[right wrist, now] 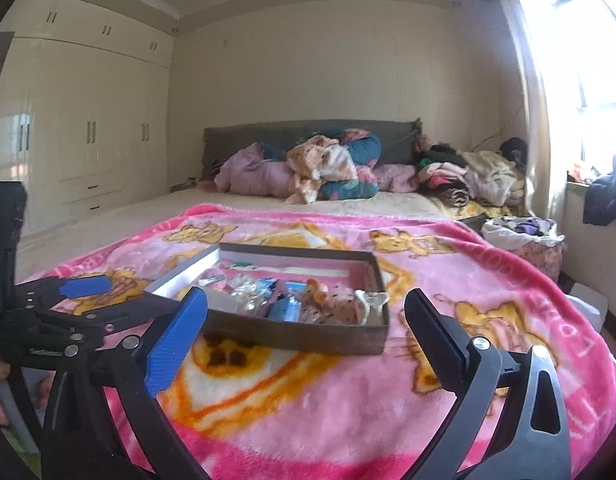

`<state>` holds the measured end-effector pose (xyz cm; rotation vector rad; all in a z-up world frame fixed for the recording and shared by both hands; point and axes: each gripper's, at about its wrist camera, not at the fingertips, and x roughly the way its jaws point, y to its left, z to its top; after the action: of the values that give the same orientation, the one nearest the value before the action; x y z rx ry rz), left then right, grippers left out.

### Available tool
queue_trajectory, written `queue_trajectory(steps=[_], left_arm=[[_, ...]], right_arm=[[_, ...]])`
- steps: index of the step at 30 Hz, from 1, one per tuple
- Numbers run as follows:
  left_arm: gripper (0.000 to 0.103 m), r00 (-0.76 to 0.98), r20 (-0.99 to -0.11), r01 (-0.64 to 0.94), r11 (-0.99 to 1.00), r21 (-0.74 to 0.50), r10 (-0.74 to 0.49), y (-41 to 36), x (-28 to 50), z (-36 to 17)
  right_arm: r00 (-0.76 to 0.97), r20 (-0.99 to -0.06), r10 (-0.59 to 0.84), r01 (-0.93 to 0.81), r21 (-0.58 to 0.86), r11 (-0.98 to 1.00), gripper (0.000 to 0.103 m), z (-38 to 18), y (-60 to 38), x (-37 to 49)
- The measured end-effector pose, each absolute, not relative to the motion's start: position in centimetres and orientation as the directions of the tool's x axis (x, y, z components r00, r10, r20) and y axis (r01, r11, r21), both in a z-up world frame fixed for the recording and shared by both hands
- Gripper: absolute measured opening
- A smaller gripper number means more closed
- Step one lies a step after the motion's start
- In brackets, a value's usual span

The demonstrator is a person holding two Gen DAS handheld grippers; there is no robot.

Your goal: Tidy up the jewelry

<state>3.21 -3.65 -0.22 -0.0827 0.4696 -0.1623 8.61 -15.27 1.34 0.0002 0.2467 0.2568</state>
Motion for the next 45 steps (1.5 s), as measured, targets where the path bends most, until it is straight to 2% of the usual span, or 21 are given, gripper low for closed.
queue_trajectory(steps=[5, 12, 24, 45], left_arm=[[0.091, 0.886, -0.437, 0.121, 0.987, -0.107, -0.156, -3.6, 3.3, -0.5], [0.091, 0.892, -0.429, 0.116, 0.989, -0.092, -0.144, -3.6, 3.0, -0.7], [0.091, 0.895, -0.427, 0.098, 0.99, -0.097, -0.131, -3.6, 3.0, -0.8], [0.091, 0.89, -0.436, 0.099, 0.99, -0.105, -0.135, -3.7, 3.1, -1.0]], right_arm=[[0.933, -0.262, 0.246, -0.222, 0.117, 0.968, 0.097, 0.0, -15.8, 8.4], [0.93, -0.254, 0.264, -0.265, 0.031, 0.964, 0.097, -0.8, -13.4, 7.3], [0.93, -0.274, 0.243, -0.225, 0.097, 0.97, 0.097, -1.4, -14.7, 7.7], [0.929, -0.279, 0.242, -0.223, 0.098, 0.97, 0.097, -1.6, -14.8, 8.0]])
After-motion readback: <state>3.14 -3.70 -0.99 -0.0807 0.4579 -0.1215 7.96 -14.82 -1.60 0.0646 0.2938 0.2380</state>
